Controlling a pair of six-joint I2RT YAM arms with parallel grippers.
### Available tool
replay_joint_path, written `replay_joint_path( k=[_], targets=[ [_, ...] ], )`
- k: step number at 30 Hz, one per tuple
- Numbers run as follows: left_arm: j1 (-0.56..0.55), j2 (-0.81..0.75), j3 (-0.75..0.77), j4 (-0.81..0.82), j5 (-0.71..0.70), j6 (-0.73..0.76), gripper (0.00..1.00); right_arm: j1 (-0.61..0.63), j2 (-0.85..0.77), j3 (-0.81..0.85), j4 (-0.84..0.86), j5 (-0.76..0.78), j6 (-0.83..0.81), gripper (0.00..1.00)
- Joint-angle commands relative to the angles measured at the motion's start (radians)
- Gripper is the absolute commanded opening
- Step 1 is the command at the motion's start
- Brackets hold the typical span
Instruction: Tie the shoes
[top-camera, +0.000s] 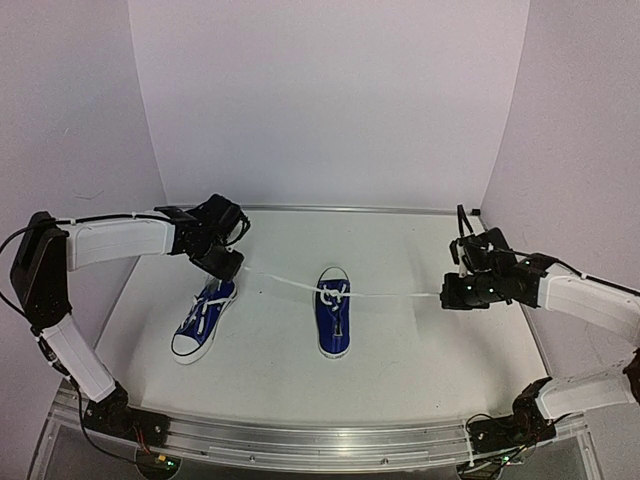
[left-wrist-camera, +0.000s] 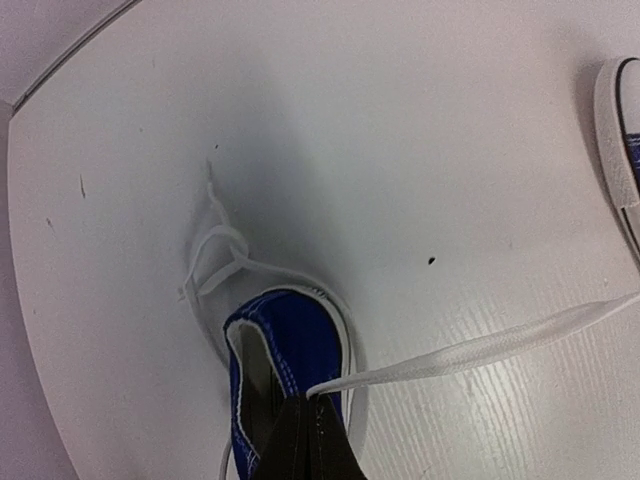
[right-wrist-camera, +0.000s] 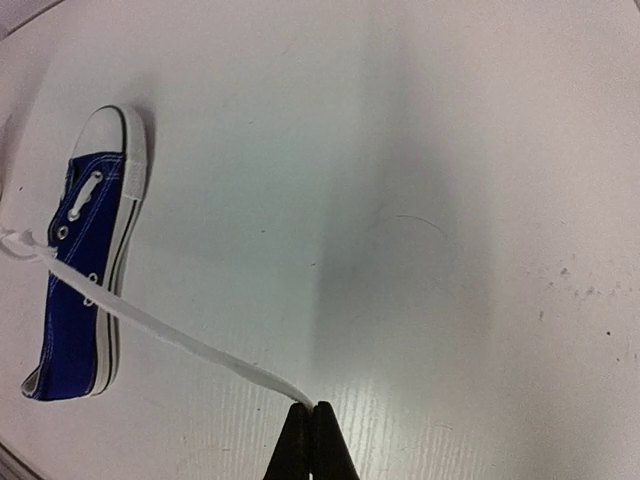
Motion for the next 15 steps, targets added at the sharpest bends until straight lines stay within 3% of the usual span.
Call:
replay_joint_path(
  k=[1,4,15],
  targets=[
    [0.005,-0.028,-0.033,-0.082,-0.133,-0.106,0.00,-0.022,-0.063,-0.023,-0.058,0.200,0.123,0.00],
    [0.005,-0.022,-0.042,-0.113,-0.159,-0.131,0.00,-0.033,-0.096,-0.032,-0.102,0.303,0.205,0.00],
    [0.005,-0.005,-0.056,-0.145,-0.225,-0.179,0.00,-0.053,-0.147,-0.122,-0.171,0.413,0.465,0.00]
  ],
)
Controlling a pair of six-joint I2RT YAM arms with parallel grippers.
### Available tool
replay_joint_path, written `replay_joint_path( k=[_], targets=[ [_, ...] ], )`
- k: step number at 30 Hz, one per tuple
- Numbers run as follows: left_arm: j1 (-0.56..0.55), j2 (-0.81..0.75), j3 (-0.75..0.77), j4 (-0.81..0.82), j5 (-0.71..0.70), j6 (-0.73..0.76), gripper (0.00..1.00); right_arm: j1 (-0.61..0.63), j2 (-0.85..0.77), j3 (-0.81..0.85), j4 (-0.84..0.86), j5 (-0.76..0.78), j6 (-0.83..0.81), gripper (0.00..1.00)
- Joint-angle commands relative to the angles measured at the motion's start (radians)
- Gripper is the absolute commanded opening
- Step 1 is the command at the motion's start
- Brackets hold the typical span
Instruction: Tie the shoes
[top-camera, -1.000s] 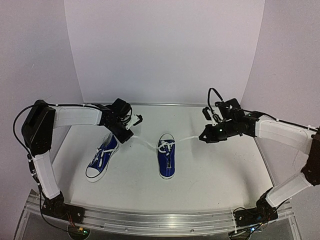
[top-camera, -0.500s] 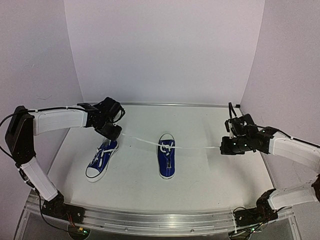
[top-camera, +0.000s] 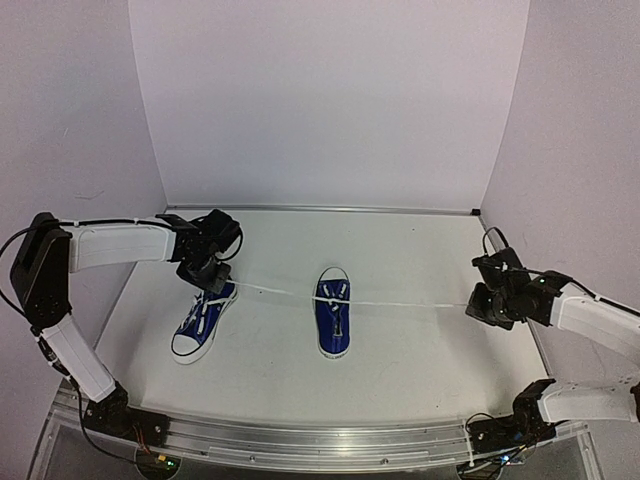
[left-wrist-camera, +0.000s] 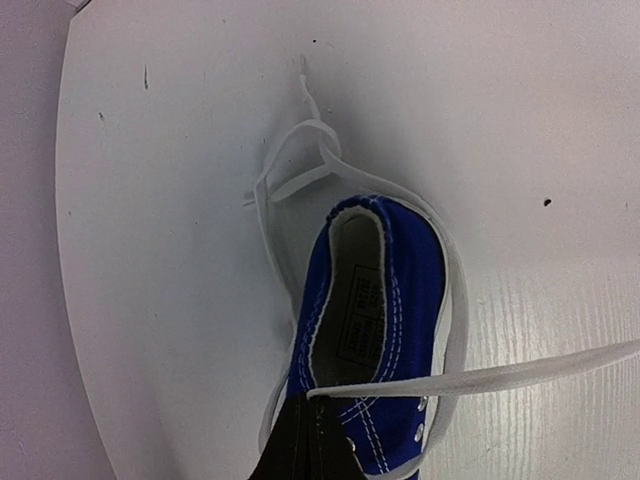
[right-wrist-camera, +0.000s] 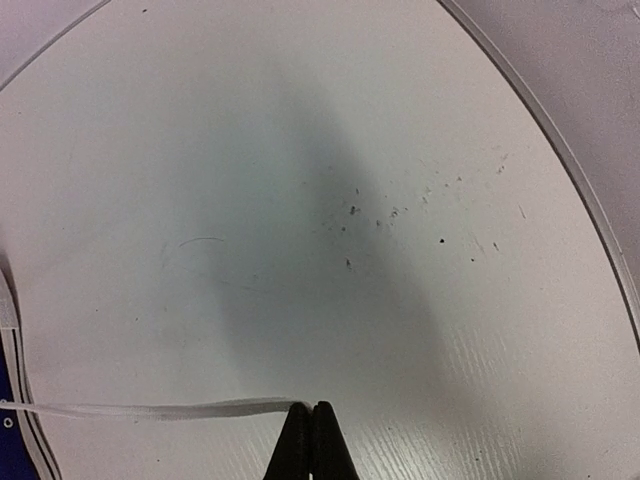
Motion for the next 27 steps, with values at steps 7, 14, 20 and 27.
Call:
replay_joint_path(
  k=[7,14,20,27],
  targets=[
    [0.005,-0.001,-0.031,-0.043,-0.089,-0.052,0.00,-0.026,0.016,-0.013,-0.113,0.177,0.229,0.00],
    [0.000,-0.053,-0.073,0.062,0.088,0.046,0.00,-0.025,0.118,-0.007,0.020,0.034,0.054,0.00],
    [-0.052,-0.038,-0.047,0.083,0.285,0.142,0.00,-0.026,0.181,0.030,0.113,-0.080,-0.078,0.02],
    [-0.064,-0.021,-0.032,0.032,0.371,0.145,0.30,-0.025,0.191,0.047,0.162,-0.160,-0.126,0.57]
  ],
)
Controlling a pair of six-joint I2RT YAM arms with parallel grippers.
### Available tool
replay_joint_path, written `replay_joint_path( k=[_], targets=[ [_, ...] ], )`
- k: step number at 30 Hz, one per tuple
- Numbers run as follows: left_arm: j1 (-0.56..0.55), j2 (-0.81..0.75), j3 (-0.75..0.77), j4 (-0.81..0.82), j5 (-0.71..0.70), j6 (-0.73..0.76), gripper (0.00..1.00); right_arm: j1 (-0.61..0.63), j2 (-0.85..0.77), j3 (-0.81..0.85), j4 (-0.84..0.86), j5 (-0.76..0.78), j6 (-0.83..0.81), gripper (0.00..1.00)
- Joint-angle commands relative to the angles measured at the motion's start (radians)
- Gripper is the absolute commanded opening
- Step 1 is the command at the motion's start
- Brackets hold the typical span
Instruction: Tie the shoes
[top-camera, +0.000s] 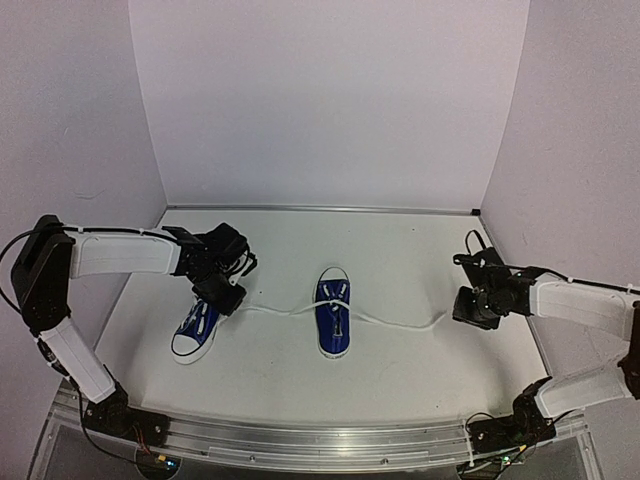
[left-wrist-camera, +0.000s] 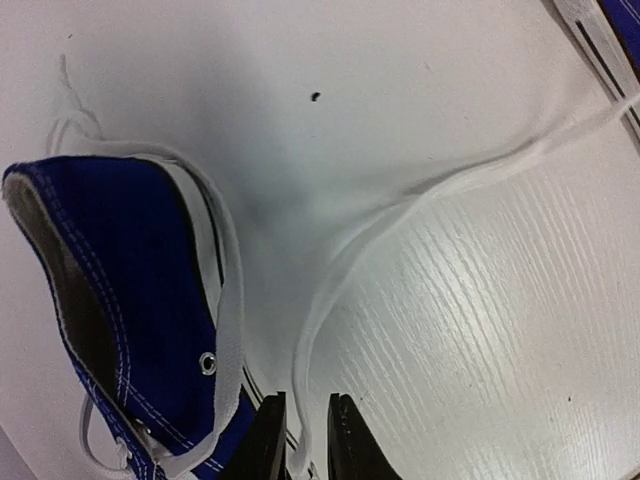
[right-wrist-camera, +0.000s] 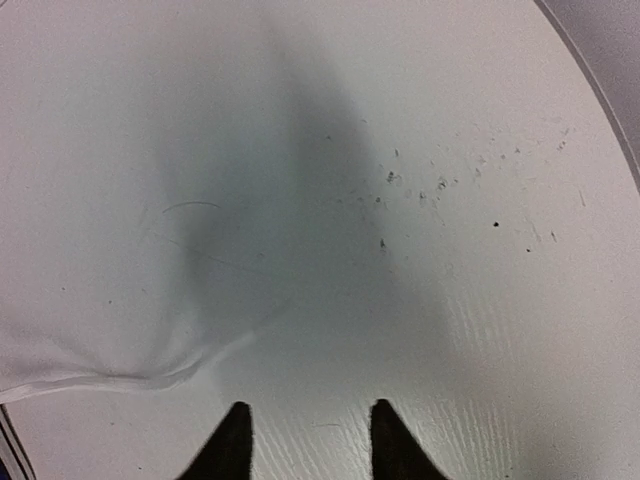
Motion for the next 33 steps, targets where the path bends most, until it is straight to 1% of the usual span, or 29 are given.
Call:
replay_joint_path(
  k=[1,3,4,6,7,9,11,14,16,18,20,22,26,28,30,33],
  targets=[
    [0.003,-0.024,0.039,-0.021,0.065,0.009,0.36,-0.004,-0.017,0.035,0.056,-0.062,-0.054,0.67],
    [0.005,-0.062,0.042,-0.030,0.038,0.001,0.52,-0.005,-0.049,0.037,0.058,-0.066,-0.067,0.83],
    [0.005,-0.083,0.045,-0.029,0.026,0.000,0.66,-0.005,-0.066,0.038,0.063,-0.074,-0.079,0.89],
    [0.005,-0.129,0.046,-0.003,0.022,0.005,0.97,-0.006,-0.100,0.040,0.082,-0.102,-0.119,0.96],
    [0.005,-0.155,0.044,0.024,0.025,0.008,0.99,-0.005,-0.117,0.043,0.093,-0.118,-0.132,0.98],
    [0.005,-0.204,0.038,0.092,-0.003,0.004,0.99,-0.004,-0.139,0.052,0.117,-0.147,-0.168,0.98],
    [0.005,-0.239,0.021,0.197,-0.028,0.014,1.00,-0.005,-0.145,0.069,0.130,-0.163,-0.192,0.98],
    [0.005,-0.259,-0.012,0.359,0.025,0.051,1.00,-0.004,-0.132,0.100,0.158,-0.205,-0.234,0.98],
    [0.005,-0.237,-0.018,0.452,0.049,0.116,1.00,-0.004,-0.110,0.126,0.170,-0.239,-0.259,0.98],
    [0.005,-0.186,0.026,0.440,0.098,0.202,1.00,-0.004,-0.088,0.152,0.174,-0.260,-0.288,0.98],
    [0.004,-0.128,0.064,0.405,0.204,0.282,1.00,-0.005,-0.079,0.173,0.175,-0.278,-0.307,0.98],
    [-0.003,-0.081,0.047,0.444,0.297,0.349,1.00,-0.005,-0.084,0.175,0.191,-0.314,-0.326,0.98],
    [-0.044,0.023,0.028,0.504,0.391,0.500,0.99,-0.004,-0.076,0.165,0.228,-0.382,-0.339,0.98],
    [-0.055,0.082,0.041,0.512,0.438,0.567,0.94,-0.004,-0.055,0.165,0.230,-0.406,-0.336,0.98],
    [-0.062,0.135,0.059,0.513,0.485,0.645,0.85,-0.004,-0.035,0.162,0.234,-0.431,-0.328,0.98],
    [-0.061,0.208,0.106,0.493,0.528,0.713,0.72,-0.005,-0.021,0.151,0.248,-0.471,-0.314,0.98]
  ],
)
